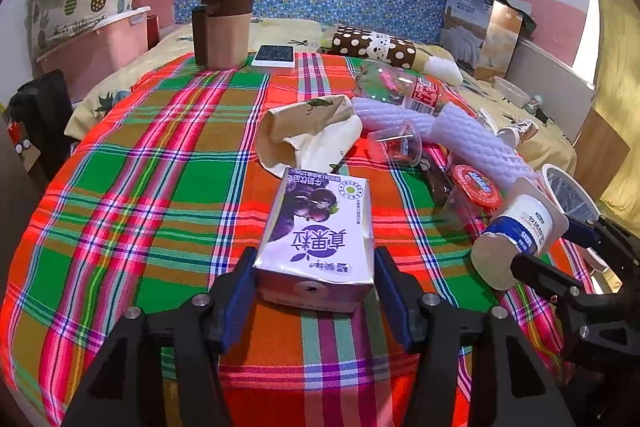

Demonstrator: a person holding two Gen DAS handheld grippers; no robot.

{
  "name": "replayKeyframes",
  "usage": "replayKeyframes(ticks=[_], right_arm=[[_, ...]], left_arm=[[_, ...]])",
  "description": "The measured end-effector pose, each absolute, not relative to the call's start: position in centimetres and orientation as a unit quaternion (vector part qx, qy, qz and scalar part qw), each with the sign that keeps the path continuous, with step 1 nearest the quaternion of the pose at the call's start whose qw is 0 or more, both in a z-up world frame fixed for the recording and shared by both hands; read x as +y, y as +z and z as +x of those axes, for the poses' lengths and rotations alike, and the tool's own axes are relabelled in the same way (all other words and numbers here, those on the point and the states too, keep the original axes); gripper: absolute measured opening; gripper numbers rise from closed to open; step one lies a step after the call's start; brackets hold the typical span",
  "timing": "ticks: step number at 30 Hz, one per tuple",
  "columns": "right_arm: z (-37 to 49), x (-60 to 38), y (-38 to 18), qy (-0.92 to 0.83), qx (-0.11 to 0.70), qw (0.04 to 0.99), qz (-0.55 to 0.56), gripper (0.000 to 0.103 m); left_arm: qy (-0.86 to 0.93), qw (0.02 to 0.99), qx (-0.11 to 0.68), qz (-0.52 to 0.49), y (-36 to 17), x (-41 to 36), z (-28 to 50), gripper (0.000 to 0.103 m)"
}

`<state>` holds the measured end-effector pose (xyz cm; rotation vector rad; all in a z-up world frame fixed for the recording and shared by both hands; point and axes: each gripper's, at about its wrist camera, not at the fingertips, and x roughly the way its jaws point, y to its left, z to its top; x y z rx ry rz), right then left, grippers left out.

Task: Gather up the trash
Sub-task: 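Grasp the purple milk carton with the left tool while the right tool grasps the white yogurt cup, then carry carton and yogurt cup over the white bin and open both tools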

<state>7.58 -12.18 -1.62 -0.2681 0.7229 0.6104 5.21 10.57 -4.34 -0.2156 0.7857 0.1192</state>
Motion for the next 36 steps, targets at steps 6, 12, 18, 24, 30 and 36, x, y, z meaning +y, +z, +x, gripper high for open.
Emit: replayKeyframes(ticks=[6, 12, 18, 24, 30, 36], right_arm=[[7.2, -12.9, -1.2, 0.289, 0.341, 0.887, -0.115, 0.061], [6.5, -14.6, -0.3, 0.285, 0.331, 0.894, -0.098, 0.061], [6.0, -16.5, 0.3, 0.268, 0.322, 0.904, -0.082, 0.061], [6.1, -18.2, 0.7, 0.246, 0.313, 0.915, -0.067, 0.061], [6.4, -20.1, 0.8, 0.221, 0.308, 0.924, -0.054, 0.061], [6.9, -23.0, 0.7, 0.195, 0.309, 0.93, -0.027, 0.061]], left_arm=[[0.061, 0.919, 0.377, -0.097, -4.2, 9.9, 4.6, 0.056], [0.053, 0.925, 0.363, -0.093, -2.8, 8.5, 3.4, 0.056], [0.031, 0.933, 0.347, -0.088, -1.1, 6.4, 2.8, 0.056], [0.001, 0.937, 0.343, -0.075, -0.2, 3.8, 3.1, 0.056], [-0.03, 0.938, 0.34, -0.062, 0.4, 1.1, 3.9, 0.056], [-0.064, 0.937, 0.34, -0.049, 0.8, -1.9, 5.2, 0.056]])
